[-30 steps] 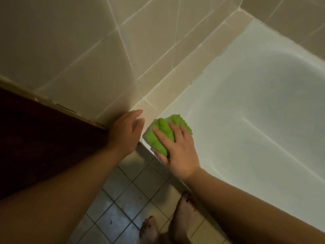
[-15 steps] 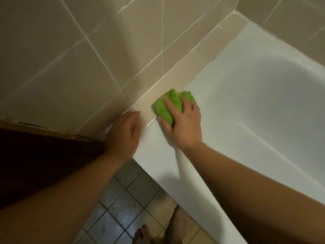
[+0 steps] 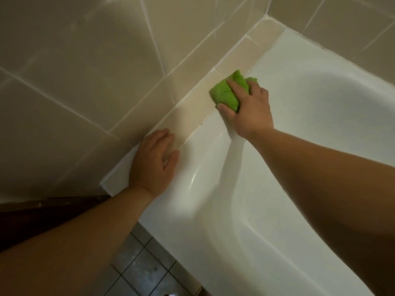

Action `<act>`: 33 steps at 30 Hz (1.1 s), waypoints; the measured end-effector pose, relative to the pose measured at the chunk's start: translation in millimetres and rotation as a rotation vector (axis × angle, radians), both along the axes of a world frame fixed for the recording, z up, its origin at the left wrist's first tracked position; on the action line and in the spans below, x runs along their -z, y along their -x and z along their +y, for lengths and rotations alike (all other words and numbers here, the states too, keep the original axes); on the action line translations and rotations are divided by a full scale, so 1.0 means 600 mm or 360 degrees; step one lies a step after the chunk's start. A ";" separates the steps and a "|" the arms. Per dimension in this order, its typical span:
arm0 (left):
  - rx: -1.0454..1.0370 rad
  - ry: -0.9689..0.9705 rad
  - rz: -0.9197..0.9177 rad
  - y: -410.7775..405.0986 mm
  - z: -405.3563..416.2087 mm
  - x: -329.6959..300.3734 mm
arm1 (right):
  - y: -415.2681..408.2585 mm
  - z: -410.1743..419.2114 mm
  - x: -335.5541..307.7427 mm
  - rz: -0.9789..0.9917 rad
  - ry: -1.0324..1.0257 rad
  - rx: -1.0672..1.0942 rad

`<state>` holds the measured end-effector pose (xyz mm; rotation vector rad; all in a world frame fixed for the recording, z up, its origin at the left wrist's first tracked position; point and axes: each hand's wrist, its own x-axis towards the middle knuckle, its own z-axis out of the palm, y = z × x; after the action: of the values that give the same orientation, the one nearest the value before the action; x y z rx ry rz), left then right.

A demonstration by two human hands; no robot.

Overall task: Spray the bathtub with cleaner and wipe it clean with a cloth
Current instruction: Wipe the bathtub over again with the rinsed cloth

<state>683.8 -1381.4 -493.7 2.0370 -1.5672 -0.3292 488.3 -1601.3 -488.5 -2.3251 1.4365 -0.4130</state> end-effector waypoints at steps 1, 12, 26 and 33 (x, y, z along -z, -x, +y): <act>-0.0005 0.0006 -0.0016 0.002 -0.012 0.001 | -0.008 0.005 -0.001 -0.0020 -0.0006 0.0046; 0.0221 -0.0002 -0.0186 0.017 -0.104 -0.001 | 0.064 0.006 0.009 0.0107 0.0180 -0.0835; 0.0400 -0.0232 -0.0416 0.051 -0.209 -0.009 | 0.064 -0.062 -0.005 0.0092 -0.0003 -0.0183; 0.0498 -0.0272 -0.0385 0.078 -0.296 -0.004 | 0.113 -0.189 -0.021 0.0336 0.0016 -0.0222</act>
<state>637.3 -1559.2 -491.5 2.0145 -2.0786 -0.3529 420.4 -1714.8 -476.0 -2.5198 1.3531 -0.1393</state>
